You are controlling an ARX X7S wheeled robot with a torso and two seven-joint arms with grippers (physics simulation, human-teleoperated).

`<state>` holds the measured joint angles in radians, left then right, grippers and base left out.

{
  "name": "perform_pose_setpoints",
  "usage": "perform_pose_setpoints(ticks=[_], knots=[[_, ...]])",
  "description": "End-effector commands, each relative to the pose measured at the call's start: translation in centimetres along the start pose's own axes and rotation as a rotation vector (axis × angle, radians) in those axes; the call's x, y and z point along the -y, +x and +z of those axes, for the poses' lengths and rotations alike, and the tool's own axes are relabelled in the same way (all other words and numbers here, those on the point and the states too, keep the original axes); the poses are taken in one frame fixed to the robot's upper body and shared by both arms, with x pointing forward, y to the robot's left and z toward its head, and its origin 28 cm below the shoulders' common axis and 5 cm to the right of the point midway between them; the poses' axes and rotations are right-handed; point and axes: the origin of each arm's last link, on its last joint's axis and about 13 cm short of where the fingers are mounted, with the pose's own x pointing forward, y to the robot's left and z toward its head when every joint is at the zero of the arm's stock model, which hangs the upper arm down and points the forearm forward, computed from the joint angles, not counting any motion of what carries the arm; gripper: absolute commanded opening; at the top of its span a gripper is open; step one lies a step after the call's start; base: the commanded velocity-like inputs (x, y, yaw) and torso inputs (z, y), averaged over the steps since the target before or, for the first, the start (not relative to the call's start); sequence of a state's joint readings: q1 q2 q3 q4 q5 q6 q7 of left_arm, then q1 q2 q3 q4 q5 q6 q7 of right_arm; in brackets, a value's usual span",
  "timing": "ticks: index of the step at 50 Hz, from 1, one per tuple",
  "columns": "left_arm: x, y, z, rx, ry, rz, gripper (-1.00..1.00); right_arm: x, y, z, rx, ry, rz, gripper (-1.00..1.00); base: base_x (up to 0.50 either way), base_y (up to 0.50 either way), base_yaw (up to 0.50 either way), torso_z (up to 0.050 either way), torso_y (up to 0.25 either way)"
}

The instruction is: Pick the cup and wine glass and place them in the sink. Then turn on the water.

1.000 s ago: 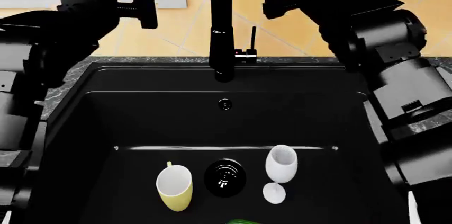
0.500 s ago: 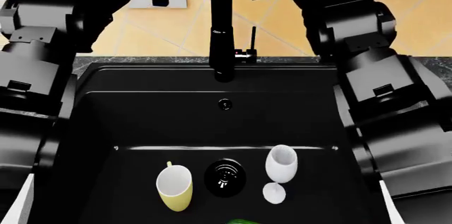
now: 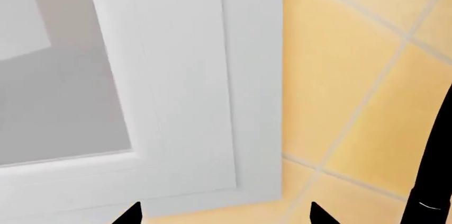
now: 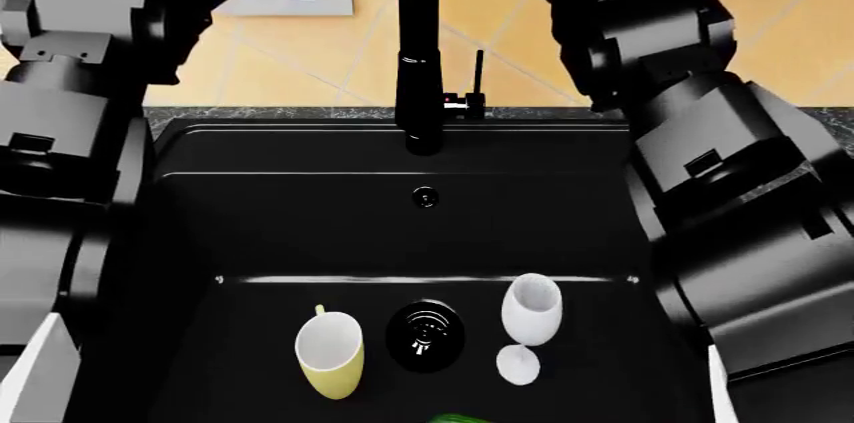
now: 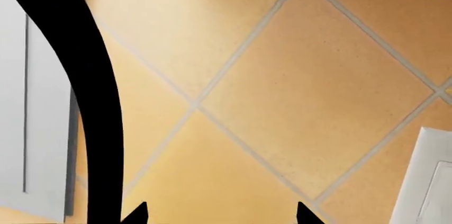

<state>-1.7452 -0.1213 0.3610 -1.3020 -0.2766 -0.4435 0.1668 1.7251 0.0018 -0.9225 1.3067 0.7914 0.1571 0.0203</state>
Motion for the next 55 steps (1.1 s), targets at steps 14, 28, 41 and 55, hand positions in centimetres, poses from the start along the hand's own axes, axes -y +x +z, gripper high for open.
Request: perform_pose_setpoints(ticks=[14,28,41,55], knots=[[-0.25,0.07,0.19,0.045,-0.015,0.005,1.0,-0.25,-0.05,-0.63,-0.031,0.016,-0.012,1.0,0.0,0.0,0.0,0.0,0.0],[-0.15,0.13,-0.2,0.028,-0.013,-0.001,1.0,-0.33,-0.06,-0.8,-0.038,0.018,-0.007,1.0,0.0,0.0,0.0,0.0,-0.093],[-0.1,0.13,-0.26,0.023,-0.019,-0.006,1.0,-0.45,-0.07,-0.99,-0.044,0.024,-0.003,1.0,0.0,0.0,0.0,0.0,-0.101],[-0.21,0.14,-0.51,0.018,-0.027,-0.004,1.0,-0.55,-0.08,-1.09,-0.048,0.027,0.001,1.0,0.0,0.0,0.0,0.0,-0.101]])
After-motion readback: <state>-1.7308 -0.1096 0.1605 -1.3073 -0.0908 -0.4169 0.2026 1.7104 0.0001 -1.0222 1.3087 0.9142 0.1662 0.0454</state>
